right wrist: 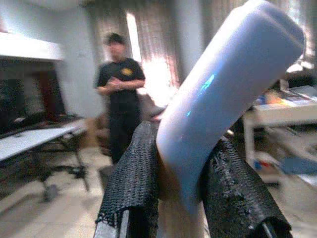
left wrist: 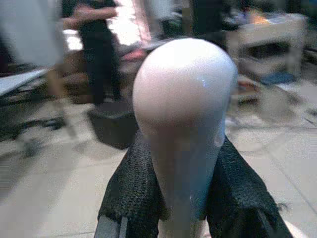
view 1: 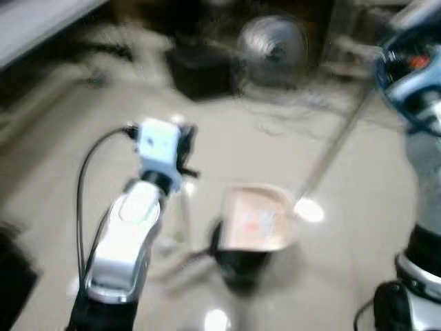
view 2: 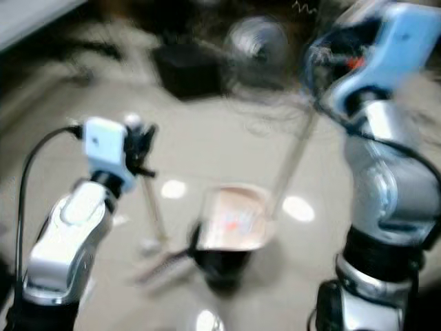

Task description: Sweep floor

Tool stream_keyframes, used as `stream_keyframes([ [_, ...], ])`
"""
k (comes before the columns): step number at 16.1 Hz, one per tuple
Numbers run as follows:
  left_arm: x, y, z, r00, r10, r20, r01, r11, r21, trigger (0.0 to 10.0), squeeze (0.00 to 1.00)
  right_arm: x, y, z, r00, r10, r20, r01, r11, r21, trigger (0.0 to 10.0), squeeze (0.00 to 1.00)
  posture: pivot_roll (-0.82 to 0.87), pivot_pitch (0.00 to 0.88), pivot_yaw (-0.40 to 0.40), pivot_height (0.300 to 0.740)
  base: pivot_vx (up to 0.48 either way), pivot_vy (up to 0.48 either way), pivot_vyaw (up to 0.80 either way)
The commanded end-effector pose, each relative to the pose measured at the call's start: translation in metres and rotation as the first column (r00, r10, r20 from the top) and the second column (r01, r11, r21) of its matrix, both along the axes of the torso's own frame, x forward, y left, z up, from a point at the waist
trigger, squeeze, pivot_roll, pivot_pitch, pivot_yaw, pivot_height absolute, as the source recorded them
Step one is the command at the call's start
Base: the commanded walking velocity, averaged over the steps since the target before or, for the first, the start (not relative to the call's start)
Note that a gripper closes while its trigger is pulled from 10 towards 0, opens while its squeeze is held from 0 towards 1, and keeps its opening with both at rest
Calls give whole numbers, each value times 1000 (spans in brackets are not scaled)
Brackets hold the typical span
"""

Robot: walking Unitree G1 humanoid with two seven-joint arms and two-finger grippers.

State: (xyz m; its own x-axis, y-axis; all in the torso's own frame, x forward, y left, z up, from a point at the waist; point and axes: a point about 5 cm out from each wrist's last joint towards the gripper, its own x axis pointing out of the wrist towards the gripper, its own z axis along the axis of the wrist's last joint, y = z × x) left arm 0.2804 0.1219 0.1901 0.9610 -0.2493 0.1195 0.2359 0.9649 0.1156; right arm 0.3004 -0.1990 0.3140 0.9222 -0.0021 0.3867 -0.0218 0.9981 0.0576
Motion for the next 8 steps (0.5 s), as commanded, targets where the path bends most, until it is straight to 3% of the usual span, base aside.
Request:
stream_keyframes([
  [1,-2,12,-6,999,40,-2,-40,998,39,10000,0,-5,20,14,992,93,87,-94,996,3,10000,0,5,14,58,740,446,0,0],
  [3,0,15,-11,999,47,-13,-46,998,30,10000,0,-6,20,12,993,90,82,-91,996,14,10000,0,-15,13,57,740,0,0,0],
  [5,4,30,-19,994,103,-31,-101,993,57,10000,0,-8,19,13,993,81,86,-83,996,21,10000,0,-29,14,62,740,0,0,0],
  [8,4,37,-24,995,94,-39,-90,992,86,10000,0,-9,16,12,994,67,85,-71,997,34,10000,0,-29,17,59,740,0,0,0],
])
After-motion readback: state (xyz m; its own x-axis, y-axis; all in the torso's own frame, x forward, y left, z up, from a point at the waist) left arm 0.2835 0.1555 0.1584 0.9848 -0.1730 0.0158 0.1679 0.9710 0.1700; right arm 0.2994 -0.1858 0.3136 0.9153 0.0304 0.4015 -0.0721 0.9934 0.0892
